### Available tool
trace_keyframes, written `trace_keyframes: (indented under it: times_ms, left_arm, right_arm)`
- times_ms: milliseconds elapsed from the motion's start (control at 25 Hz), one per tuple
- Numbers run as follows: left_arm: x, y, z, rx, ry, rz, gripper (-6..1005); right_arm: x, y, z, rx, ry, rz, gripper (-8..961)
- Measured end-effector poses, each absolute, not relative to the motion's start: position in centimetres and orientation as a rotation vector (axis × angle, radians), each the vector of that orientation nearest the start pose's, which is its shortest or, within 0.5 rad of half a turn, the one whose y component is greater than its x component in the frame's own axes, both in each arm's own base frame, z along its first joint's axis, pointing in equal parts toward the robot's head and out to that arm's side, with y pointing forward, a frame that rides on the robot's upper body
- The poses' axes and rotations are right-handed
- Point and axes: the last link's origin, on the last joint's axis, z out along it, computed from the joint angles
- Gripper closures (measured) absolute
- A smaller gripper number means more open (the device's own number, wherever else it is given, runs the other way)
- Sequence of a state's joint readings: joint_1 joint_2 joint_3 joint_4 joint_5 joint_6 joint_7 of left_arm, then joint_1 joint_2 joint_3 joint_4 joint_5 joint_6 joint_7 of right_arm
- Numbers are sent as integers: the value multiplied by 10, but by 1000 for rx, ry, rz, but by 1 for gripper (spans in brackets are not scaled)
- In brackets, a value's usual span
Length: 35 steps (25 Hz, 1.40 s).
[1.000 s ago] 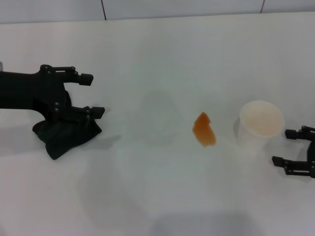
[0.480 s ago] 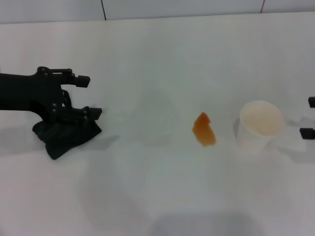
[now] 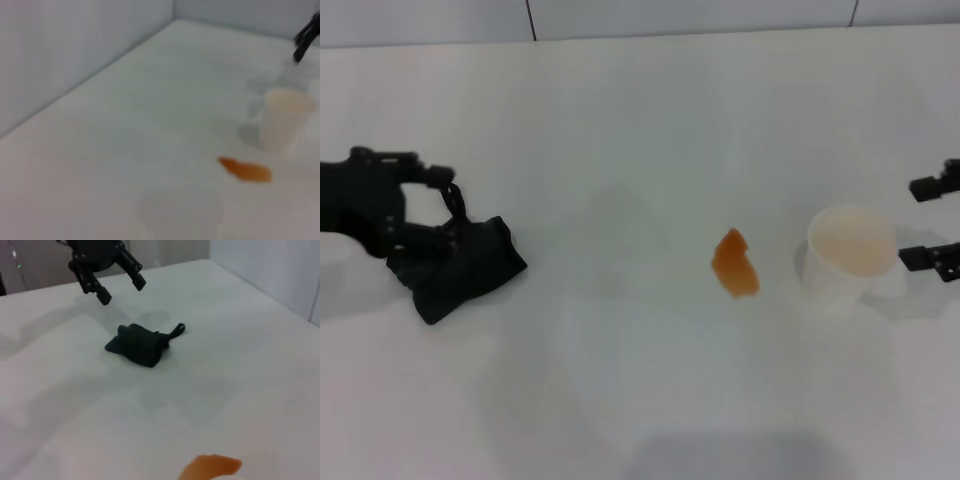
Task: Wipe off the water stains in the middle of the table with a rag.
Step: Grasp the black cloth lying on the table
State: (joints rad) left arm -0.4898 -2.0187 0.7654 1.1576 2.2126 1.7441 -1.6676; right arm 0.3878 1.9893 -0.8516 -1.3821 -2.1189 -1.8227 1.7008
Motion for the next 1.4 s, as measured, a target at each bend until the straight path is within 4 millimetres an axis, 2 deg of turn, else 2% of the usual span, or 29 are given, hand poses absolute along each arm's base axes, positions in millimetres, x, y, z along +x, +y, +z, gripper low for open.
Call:
trace_keyframes:
  times_ms: [360, 560, 1000, 1400]
  left_arm:
    - [-264, 335, 91, -2741, -572, 36, 124]
    - [-264, 338, 88, -2740, -541, 74, 125]
    - [-285, 342, 57, -2732, -627, 195, 125]
    - [-290, 343, 48, -2721, -611, 207, 125]
  right_arm:
    - [216, 322, 92, -2882, 273, 78, 136]
    - [214, 328, 82, -2903, 285, 50, 137]
    - [213, 331, 80, -2890, 281, 46, 137]
    - [212, 332, 79, -2888, 279, 52, 137]
